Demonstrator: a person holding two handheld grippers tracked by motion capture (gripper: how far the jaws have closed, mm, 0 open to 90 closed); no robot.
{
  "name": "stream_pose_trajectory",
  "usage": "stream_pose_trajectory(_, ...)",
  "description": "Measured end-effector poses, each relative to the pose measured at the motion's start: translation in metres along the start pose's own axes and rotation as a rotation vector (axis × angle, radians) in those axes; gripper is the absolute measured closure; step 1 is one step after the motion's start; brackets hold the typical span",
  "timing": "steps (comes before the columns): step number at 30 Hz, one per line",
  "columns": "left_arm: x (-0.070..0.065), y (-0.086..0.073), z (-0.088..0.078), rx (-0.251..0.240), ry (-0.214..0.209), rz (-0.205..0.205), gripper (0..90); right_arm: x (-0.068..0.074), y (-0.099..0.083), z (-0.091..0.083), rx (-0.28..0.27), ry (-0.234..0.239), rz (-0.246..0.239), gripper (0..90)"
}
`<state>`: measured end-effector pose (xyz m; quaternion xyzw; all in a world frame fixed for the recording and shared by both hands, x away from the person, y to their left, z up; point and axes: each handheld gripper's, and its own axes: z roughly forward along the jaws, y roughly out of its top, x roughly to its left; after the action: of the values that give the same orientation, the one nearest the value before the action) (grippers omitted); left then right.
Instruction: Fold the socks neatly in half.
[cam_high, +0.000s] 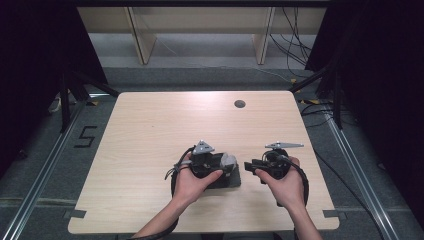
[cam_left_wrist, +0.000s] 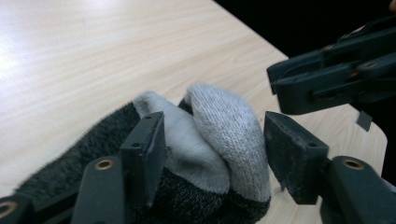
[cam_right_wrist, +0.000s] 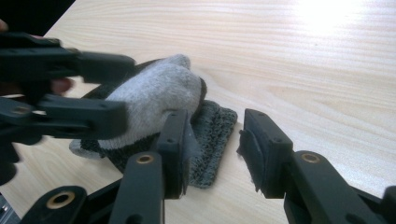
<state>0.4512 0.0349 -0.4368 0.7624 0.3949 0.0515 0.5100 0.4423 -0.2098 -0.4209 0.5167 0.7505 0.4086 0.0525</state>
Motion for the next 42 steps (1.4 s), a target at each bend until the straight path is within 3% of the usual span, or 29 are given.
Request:
stream_pose_trajectory(2,0.000,0.003,-0.008,-0.021,0.001,0.000,39.3,-0.001,0.000,0.001,-0.001,-0.002,0.000,61.2)
stream_pose_trajectory(3,0.001,0.004,-0.011,-0.027,0.004,0.004,39.8,0.002,0.001,0.001,0.004,-0.021,0.023,61.2)
stream_pose_trajectory(5,0.004,0.006,-0.018,-0.038,0.014,0.005,43.5,0.001,0.002,0.000,-0.004,-0.020,0.003,61.2)
stream_pose_trajectory(6,0.006,0.006,-0.022,-0.029,0.028,0.004,45.4,0.003,0.002,0.000,-0.003,-0.008,0.035,61.2)
stream_pose_trajectory(7,0.008,0.007,-0.026,-0.010,0.061,0.004,48.7,0.001,0.004,0.000,-0.006,-0.021,0.002,61.2)
stream_pose_trajectory(9,0.015,0.006,-0.032,0.025,0.121,0.024,59.9,0.003,0.007,0.000,-0.020,-0.017,-0.006,61.1)
stream_pose_trajectory(10,0.018,0.005,-0.033,0.019,0.139,0.012,61.8,0.005,0.008,0.000,-0.027,-0.008,-0.010,61.2)
stream_pose_trajectory(15,0.032,-0.003,-0.040,0.072,0.171,0.019,63.9,0.020,0.017,0.006,-0.020,0.017,-0.029,59.8)
stream_pose_trajectory(19,0.032,-0.010,-0.047,0.107,0.150,0.020,59.5,0.034,0.026,0.020,0.018,0.035,-0.045,56.8)
stream_pose_trajectory(20,0.029,-0.012,-0.050,0.110,0.147,0.020,58.0,0.036,0.028,0.024,0.039,0.028,-0.031,56.2)
stream_pose_trajectory(21,0.025,-0.017,-0.055,0.123,0.131,0.035,55.2,0.037,0.030,0.028,0.052,0.016,-0.051,55.6)
stream_pose_trajectory(23,0.021,-0.024,-0.063,0.111,0.089,0.023,55.5,0.041,0.032,0.036,0.099,-0.003,-0.001,54.5)
stream_pose_trajectory(24,0.019,-0.028,-0.067,0.099,0.054,0.021,59.3,0.040,0.033,0.040,0.116,-0.031,-0.007,54.1)
stream_pose_trajectory(25,0.018,-0.030,-0.071,0.104,0.040,0.026,63.2,0.040,0.033,0.042,0.122,-0.013,-0.019,53.5)
stream_pose_trajectory(26,0.017,-0.033,-0.073,0.123,-0.007,0.038,66.2,0.040,0.033,0.044,0.130,-0.030,-0.017,53.3)
stream_pose_trajectory(28,0.016,-0.039,-0.072,0.144,-0.053,0.041,73.4,0.040,0.033,0.049,0.140,-0.030,-0.013,53.0)
stream_pose_trajectory(30,0.014,-0.043,-0.066,0.171,-0.039,0.083,75.6,0.040,0.033,0.052,0.137,-0.025,-0.024,52.7)
stream_pose_trajectory(33,0.013,-0.046,-0.055,0.179,-0.017,0.104,75.3,0.047,0.034,0.050,0.125,-0.028,-0.002,50.8)
stream_pose_trajectory(36,0.010,-0.046,-0.044,0.201,-0.001,0.145,74.3,0.050,0.038,0.047,0.113,-0.040,-0.020,49.2)
stream_pose_trajectory(39,0.008,-0.046,-0.036,0.236,0.016,0.196,74.2,0.046,0.038,0.055,0.132,-0.057,-0.056,47.9)
stream_pose_trajectory(41,0.009,-0.047,-0.031,0.244,0.030,0.225,74.2,0.044,0.034,0.063,0.160,-0.064,-0.055,47.6)
stream_pose_trajectory(42,0.008,-0.048,-0.029,0.258,0.033,0.222,73.9,0.044,0.033,0.066,0.163,-0.065,-0.060,48.9)
